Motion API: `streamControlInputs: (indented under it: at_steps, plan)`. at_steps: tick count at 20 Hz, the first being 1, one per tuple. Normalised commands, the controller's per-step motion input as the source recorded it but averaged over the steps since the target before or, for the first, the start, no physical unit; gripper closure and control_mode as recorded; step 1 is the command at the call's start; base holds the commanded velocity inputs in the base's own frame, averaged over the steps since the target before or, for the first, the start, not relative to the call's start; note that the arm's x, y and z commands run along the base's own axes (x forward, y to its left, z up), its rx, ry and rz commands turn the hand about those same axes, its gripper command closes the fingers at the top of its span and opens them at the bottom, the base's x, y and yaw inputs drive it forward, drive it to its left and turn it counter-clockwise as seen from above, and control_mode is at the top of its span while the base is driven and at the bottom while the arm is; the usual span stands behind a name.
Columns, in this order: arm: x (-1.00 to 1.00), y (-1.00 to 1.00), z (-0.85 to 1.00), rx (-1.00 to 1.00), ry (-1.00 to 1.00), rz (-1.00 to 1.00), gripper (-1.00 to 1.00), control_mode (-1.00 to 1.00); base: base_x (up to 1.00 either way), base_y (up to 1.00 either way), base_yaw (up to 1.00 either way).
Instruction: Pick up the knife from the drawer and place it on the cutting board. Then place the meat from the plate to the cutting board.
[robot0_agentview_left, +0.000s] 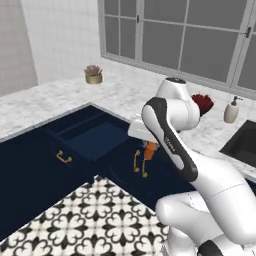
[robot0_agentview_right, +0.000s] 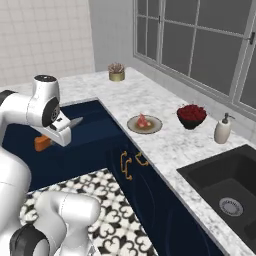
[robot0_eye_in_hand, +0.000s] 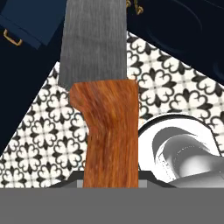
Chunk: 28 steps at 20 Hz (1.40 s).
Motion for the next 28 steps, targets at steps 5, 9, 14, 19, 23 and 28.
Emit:
streamControlInputs:
  at_steps: [5, 9, 14, 19, 23, 28]
  plan:
    - [0.0, 0.0, 0.0, 0.0, 0.0, 0.0, 1.0, 1.0, -0.68, 0.0, 0.56]
    - [0.0, 0.0, 0.0, 0.0, 0.0, 0.0, 1.0, 1.0, -0.75, -0.04, 0.32]
    - [0.0, 0.0, 0.0, 0.0, 0.0, 0.0, 1.0, 1.0, -0.81, -0.03, -0.53]
    - [0.0, 0.0, 0.0, 0.0, 0.0, 0.0, 1.0, 1.0, -0.53, 0.0, -0.81]
    - [0.0, 0.0, 0.0, 0.0, 0.0, 0.0, 1.0, 1.0, -0.53, 0.0, -0.81]
    - [0.0, 0.0, 0.0, 0.0, 0.0, 0.0, 1.0, 1.0, -0.62, -0.05, -0.74]
